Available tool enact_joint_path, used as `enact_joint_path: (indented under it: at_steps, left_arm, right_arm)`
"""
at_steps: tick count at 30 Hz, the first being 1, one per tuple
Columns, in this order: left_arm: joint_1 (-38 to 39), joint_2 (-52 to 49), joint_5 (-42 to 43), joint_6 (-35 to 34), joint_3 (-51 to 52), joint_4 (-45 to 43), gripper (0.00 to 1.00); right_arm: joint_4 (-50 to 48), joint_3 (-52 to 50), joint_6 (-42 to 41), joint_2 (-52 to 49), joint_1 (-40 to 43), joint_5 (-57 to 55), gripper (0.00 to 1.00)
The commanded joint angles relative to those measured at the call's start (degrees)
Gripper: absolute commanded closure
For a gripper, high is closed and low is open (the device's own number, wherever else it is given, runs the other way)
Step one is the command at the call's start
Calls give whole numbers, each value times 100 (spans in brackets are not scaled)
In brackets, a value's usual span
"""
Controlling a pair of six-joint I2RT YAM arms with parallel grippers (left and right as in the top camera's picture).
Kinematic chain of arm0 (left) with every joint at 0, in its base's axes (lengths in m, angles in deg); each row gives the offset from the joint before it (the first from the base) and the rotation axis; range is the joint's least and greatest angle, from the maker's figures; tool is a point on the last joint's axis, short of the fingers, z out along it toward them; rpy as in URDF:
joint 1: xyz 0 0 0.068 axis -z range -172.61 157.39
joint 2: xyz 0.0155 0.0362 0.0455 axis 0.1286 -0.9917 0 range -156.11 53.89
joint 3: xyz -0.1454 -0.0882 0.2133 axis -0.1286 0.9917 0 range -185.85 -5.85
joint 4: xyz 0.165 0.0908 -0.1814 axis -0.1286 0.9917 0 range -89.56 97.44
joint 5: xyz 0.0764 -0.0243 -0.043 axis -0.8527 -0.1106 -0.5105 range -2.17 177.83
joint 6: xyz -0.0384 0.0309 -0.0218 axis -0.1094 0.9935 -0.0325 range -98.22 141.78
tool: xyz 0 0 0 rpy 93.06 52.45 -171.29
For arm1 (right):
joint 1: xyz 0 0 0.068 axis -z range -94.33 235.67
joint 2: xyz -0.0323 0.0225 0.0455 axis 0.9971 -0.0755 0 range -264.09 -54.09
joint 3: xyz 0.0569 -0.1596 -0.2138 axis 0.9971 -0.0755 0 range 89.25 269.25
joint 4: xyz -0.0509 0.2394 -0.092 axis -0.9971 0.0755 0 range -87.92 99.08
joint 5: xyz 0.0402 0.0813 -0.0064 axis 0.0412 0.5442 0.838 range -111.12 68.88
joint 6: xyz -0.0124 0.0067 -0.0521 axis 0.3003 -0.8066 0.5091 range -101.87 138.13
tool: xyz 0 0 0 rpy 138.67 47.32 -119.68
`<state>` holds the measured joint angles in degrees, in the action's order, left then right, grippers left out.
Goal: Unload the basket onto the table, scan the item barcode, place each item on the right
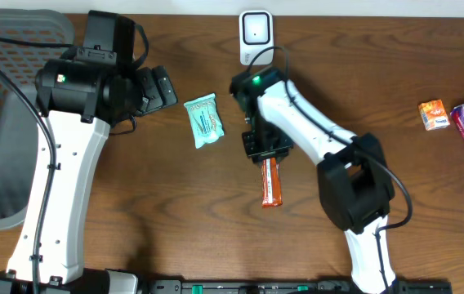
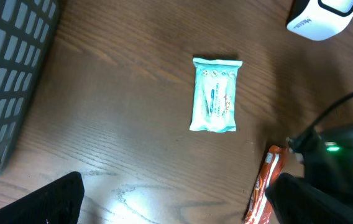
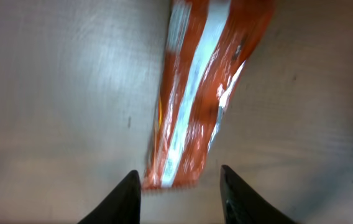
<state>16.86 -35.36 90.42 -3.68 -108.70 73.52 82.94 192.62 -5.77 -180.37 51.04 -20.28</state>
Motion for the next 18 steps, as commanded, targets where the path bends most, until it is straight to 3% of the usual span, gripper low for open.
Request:
enact_joint_path:
  at_steps: [1, 7, 14, 15, 18]
  left_arm:
    - [-20, -42, -92, 35, -13, 4, 2]
    - [-20, -42, -92, 35, -13, 4, 2]
    - [-20, -44, -92, 35, -13, 4, 2]
    - [-20, -42, -92, 35, -13, 4, 2]
    - [-20, -42, -92, 35, -13, 4, 2]
  right_arm:
    - [-407, -223, -1362, 37, -299, -1410, 66]
    - [-1143, -763, -2131, 37, -555, -1707, 69]
    - [-1853, -1565, -2277, 37, -638, -1705, 69]
    - [-1875, -1635, -2277, 37, -638, -1705, 72]
    - [-1823, -1652, -2275, 37, -608, -1626, 99]
